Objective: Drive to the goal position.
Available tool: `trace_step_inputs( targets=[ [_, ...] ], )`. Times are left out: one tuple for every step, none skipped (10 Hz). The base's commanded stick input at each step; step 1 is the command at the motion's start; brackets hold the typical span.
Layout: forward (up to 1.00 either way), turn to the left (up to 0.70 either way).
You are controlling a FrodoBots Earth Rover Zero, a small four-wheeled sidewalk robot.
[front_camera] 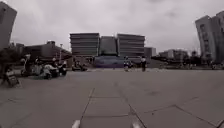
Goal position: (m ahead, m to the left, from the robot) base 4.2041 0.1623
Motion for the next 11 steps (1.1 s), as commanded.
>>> trace_step_inputs(
  targets=[
    [1.0,0.0],
    [1.0,0.0],
    [1.0,0.0],
    [1.0,0.0],
    [1.0,0.0],
    [1.0,0.0],
    [1.0,0.0],
    [1.0,0.0],
    [1.0,0.0],
    [1.0,0.0],
    [1.0,0.0]
  ],
)
